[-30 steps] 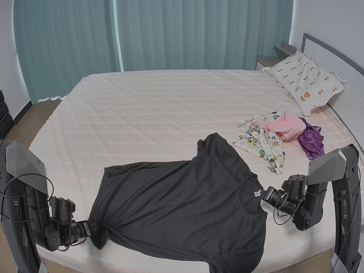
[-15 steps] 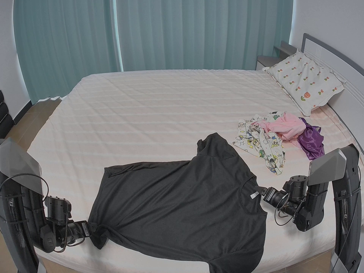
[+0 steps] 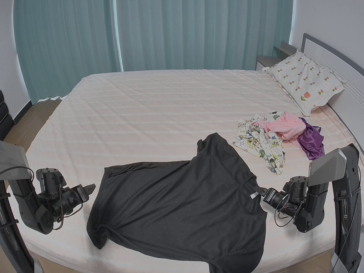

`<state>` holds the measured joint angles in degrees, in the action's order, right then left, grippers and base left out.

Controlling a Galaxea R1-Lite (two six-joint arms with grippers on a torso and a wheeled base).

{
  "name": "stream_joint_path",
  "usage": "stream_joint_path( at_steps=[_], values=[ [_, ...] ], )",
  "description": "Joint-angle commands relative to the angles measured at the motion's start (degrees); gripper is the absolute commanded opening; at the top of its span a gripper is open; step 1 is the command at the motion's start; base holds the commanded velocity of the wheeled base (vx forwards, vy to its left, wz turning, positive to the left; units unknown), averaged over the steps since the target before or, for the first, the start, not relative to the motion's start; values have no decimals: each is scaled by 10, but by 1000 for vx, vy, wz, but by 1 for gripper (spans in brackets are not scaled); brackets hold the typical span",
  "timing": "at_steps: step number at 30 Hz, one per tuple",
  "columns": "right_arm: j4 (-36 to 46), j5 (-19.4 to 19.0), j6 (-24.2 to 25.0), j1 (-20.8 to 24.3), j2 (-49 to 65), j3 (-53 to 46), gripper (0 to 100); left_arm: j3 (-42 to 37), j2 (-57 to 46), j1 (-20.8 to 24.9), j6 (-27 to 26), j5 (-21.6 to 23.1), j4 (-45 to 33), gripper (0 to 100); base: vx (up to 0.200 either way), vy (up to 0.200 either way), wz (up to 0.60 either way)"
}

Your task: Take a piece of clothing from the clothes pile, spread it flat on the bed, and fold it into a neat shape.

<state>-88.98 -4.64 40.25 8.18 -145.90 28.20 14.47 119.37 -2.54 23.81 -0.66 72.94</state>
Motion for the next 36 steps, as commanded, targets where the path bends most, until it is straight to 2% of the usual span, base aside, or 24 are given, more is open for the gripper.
stream_joint_path(
  at_steps=[1, 2, 3, 4, 5, 9, 12, 19, 27, 33, 36],
  values=[
    [-6, 0, 15, 10, 2, -8, 100, 171, 82, 17, 41, -25, -69, 100, 0, 0, 0],
    [-6, -1, 17, 10, 1, -8, 100, 203, 96, 21, 50, -27, -93, 100, 0, 0, 0],
    [-6, -1, 17, 10, 1, -8, 100, 203, 96, 21, 50, -27, -93, 100, 0, 0, 0],
    [-6, 0, 22, 10, -1, -8, 100, 264, 117, 28, 81, -27, -136, 100, 0, 0, 0],
    [-6, 0, 23, 10, -1, -8, 100, 283, 122, 31, 93, -28, -152, 100, 0, 0, 0],
    [-6, -1, 35, 10, -2, -9, 100, 414, 156, 58, 181, -27, -294, 100, 0, 0, 0],
    [-6, -1, 37, 10, -2, -9, 100, 459, 181, 64, 224, -28, -327, 100, 0, 0, 0],
    [-6, -1, 37, 10, -4, -8, 100, 469, 210, 78, 233, -29, -333, 100, 0, 0, 0],
    [-6, 0, 37, 13, -4, -8, 100, 519, 241, 84, 232, -31, -329, 100, 0, 0, 0],
    [-6, 0, 37, 14, -4, -8, 100, 656, 322, 69, 243, -111, -322, 100, 0, 0, 0],
    [-6, 0, 37, 15, -5, -8, 100, 699, 335, 57, 295, -138, -282, 100, 0, 0, 0]
  ],
)
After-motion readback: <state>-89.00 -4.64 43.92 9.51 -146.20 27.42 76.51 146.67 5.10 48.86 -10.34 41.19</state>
